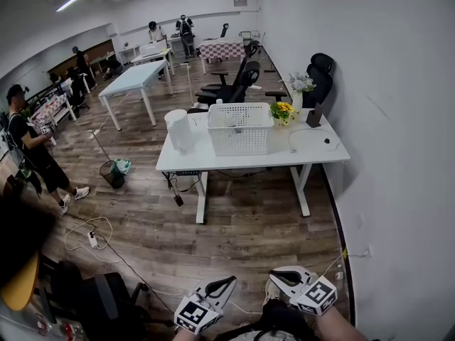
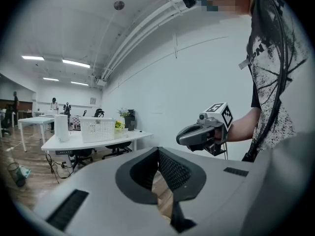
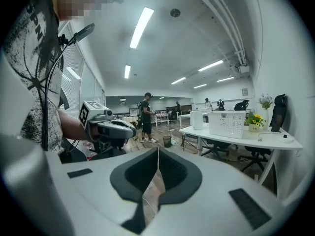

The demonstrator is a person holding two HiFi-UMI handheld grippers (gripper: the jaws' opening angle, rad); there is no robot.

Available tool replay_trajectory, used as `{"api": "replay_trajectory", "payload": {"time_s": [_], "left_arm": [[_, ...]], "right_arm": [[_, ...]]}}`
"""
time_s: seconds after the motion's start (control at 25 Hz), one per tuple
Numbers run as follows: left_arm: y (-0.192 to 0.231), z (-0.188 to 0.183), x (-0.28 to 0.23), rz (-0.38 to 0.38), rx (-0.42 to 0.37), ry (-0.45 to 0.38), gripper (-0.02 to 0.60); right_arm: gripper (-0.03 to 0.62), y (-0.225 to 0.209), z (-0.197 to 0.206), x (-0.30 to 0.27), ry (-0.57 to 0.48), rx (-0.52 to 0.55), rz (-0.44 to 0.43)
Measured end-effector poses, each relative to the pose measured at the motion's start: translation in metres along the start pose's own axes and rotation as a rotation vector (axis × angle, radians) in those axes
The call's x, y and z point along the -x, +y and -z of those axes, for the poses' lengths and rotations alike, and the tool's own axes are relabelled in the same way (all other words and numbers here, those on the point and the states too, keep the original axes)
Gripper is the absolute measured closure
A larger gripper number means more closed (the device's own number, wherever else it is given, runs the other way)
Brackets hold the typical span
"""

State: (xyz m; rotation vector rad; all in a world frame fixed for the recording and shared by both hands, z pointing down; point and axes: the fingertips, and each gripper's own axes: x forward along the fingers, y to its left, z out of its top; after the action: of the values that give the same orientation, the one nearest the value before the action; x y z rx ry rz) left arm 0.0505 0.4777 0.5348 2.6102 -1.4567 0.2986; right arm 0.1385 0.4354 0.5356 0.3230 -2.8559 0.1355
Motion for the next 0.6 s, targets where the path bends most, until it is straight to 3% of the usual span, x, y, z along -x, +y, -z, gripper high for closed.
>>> {"api": "replay_trajectory", "payload": {"time_s": [0.6], "left_arm": [[0.088, -0.032, -0.122, -0.03, 0.026, 0.024, 0.571]], "right_arm": [[0.571, -0.133, -0.031, -0.07, 0.037, 0.091, -0.109]]}}
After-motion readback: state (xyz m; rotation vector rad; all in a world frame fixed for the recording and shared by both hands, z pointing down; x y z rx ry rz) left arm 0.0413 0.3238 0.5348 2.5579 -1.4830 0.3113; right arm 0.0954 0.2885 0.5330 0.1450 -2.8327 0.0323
